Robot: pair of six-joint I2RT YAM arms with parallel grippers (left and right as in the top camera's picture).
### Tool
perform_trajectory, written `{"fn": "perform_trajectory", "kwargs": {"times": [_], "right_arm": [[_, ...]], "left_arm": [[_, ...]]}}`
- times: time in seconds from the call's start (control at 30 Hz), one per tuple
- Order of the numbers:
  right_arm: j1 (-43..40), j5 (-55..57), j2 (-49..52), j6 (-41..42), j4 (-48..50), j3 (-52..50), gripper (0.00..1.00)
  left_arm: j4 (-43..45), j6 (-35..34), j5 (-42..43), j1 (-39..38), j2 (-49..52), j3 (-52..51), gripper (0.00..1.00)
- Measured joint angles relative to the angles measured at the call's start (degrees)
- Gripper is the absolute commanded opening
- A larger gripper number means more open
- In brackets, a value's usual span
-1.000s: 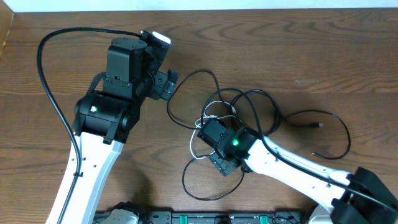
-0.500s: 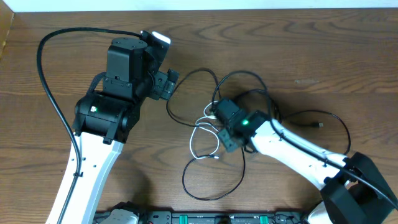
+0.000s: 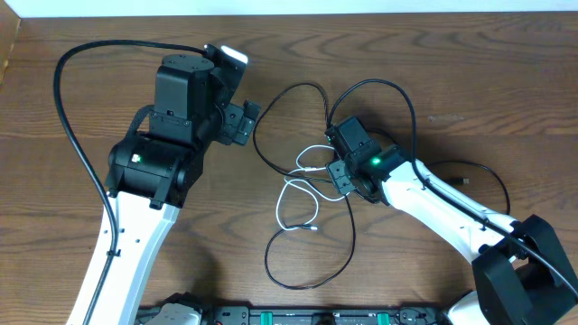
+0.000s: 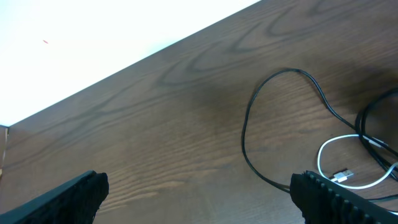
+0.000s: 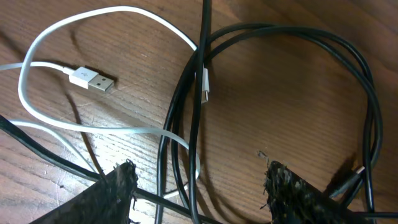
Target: Untangle cables
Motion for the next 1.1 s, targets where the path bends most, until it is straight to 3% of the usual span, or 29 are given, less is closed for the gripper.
{"fn": "perform_trajectory", "kwargs": {"times": [0.5,0.8,1.1], "right_arm": [[0.1,-2.7,0.0,-1.3,2.8,0.0,0.65],[0.1,-3.9,0.1,-1.7,3.0,0.0,0.61],[0.6,-4.9,5.1,-1.9,3.5,0.0,0.61]], "left_arm": [[0.0,0.0,0.0,0.0,0.0,0.0,0.99],[0.0,0.0,0.0,0.0,0.0,0.0,0.99],[0.0,0.0,0.0,0.0,0.0,0.0,0.99]]}}
